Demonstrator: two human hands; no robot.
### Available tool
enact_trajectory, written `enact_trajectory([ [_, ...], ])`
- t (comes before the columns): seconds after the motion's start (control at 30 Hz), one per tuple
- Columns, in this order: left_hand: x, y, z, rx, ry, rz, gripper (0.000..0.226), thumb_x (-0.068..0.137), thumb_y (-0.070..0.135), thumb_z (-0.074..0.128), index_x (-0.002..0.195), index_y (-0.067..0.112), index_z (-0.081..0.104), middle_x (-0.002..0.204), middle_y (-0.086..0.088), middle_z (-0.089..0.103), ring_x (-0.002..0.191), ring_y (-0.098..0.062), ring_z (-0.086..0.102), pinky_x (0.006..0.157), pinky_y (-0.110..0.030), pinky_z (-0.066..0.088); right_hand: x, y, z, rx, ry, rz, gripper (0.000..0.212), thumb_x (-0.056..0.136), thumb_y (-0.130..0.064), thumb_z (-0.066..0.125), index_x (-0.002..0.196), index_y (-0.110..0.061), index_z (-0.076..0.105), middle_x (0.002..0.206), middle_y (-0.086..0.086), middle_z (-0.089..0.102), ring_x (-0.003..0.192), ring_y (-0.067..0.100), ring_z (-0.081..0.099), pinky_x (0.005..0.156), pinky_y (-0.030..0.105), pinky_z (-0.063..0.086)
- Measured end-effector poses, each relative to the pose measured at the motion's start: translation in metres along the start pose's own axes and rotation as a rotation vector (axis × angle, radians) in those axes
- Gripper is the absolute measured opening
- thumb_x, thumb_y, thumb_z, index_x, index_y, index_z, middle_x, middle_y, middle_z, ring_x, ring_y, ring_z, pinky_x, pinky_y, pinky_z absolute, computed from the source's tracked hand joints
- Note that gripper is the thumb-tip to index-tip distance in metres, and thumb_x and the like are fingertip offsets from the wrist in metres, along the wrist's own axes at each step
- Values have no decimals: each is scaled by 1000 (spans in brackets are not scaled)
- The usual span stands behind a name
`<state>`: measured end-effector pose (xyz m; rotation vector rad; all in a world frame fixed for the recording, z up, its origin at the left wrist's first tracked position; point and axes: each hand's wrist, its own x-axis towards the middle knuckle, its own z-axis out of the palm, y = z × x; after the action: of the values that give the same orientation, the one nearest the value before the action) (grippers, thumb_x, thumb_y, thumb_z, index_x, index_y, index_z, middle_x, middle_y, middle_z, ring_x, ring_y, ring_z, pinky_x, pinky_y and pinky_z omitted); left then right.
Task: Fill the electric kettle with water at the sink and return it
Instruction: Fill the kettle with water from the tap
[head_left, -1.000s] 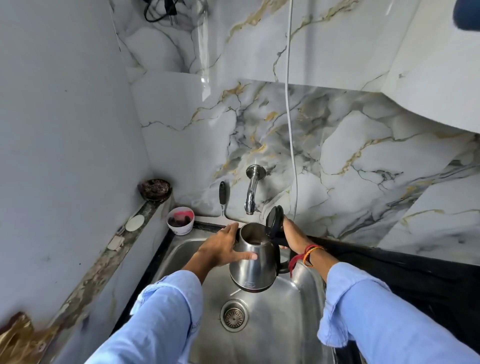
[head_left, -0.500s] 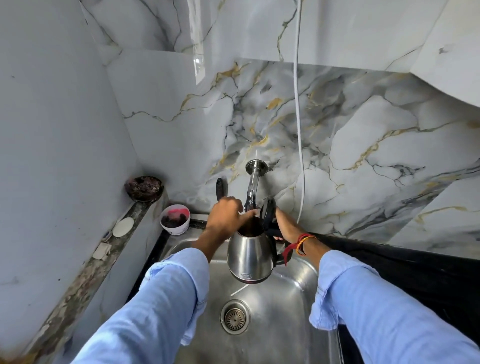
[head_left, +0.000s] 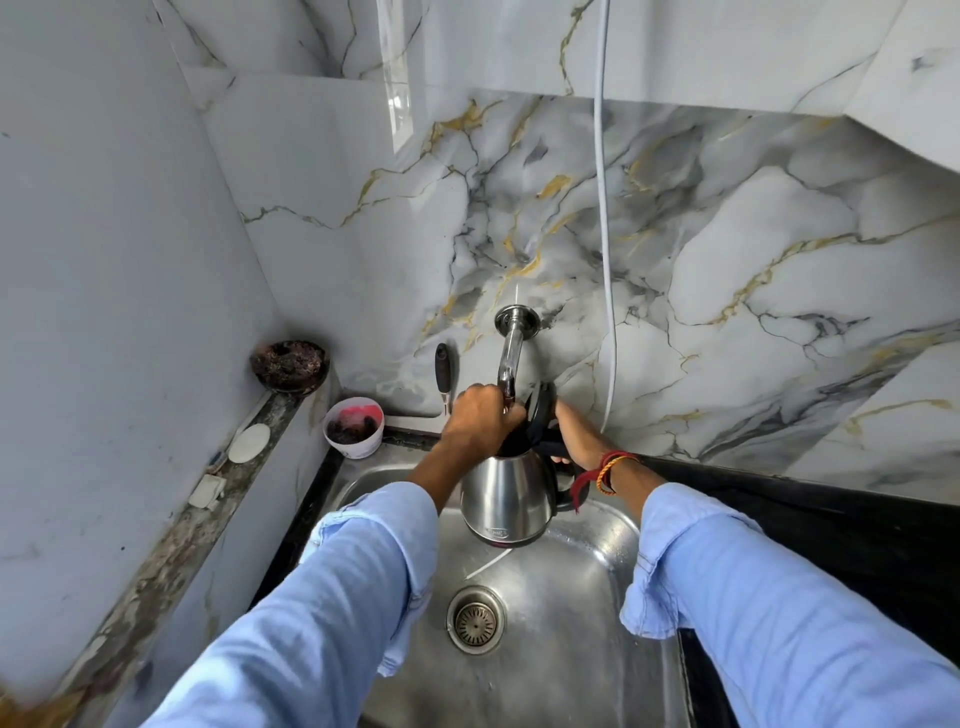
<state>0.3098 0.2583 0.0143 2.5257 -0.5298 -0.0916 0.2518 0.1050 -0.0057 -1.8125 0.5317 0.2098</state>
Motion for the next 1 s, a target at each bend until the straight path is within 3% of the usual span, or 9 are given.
enact_trajectory([
  [0.17,8,-23,-7,-185,-150,116,37,94,29,66,65,17,48,64,1,50,71,-28,53,64,-32,36,-1,-1,2,-3,-24,-15,69,103,-66,29,116,-15,73,99,6,73,86,19,67,72,34,50],
  [0.23,8,-36,-12,-120,-210,192,33,98,44,61,92,11,61,92,-7,62,95,-30,59,81,-37,44,-1,0,1,-3,-28,-15,65,104,-65,29,113,-19,74,99,4,72,87,17,66,73,34,50],
  [0.27,5,-44,-14,-54,-244,216,50,98,53,56,117,7,61,115,-12,62,114,-29,56,97,-39,44,-2,0,-1,-8,-27,-16,62,103,-65,28,106,-24,75,98,1,72,87,16,65,72,34,50],
  [0.3,1,-54,-17,16,-280,220,71,96,61,52,140,6,50,139,-14,53,132,-27,47,112,-40,37,-3,0,-2,-13,-25,-17,60,103,-66,28,97,-30,75,96,-3,72,87,14,65,71,33,49],
  [0.37,-8,-70,-21,182,-303,236,100,90,76,46,159,8,21,166,-11,23,152,-25,23,123,-43,20,-5,-1,-4,-17,-12,-17,59,101,-68,28,86,-34,74,90,-9,73,85,12,65,67,32,47],
  [0.47,-17,-78,-15,345,-329,279,117,83,85,43,162,11,2,171,-8,0,157,-21,2,127,-47,7,-8,-3,-6,-37,0,-19,61,96,-69,28,83,-31,74,90,-6,74,84,16,67,70,33,49],
  [0.73,-23,-63,-7,339,-305,231,130,73,93,41,161,8,-3,170,-9,-4,157,-20,-2,127,-47,0,-18,-6,-10,-93,20,-32,66,92,-70,24,85,-26,72,85,0,71,72,19,61,66,33,46],
  [0.83,-24,-61,-9,356,-300,237,132,70,95,37,161,8,-3,170,-9,-3,157,-20,-2,127,-47,0,-22,-7,-9,-99,10,-33,63,94,-68,25,86,-29,73,91,-5,70,79,16,63,69,34,48],
  [1.0,-24,-58,-14,368,-293,229,132,70,97,35,161,9,-2,171,-9,-2,157,-20,-1,126,-47,0,-23,-10,-6,-168,11,-52,76,97,-66,26,112,-10,75,120,12,71,111,30,64,103,48,48],
])
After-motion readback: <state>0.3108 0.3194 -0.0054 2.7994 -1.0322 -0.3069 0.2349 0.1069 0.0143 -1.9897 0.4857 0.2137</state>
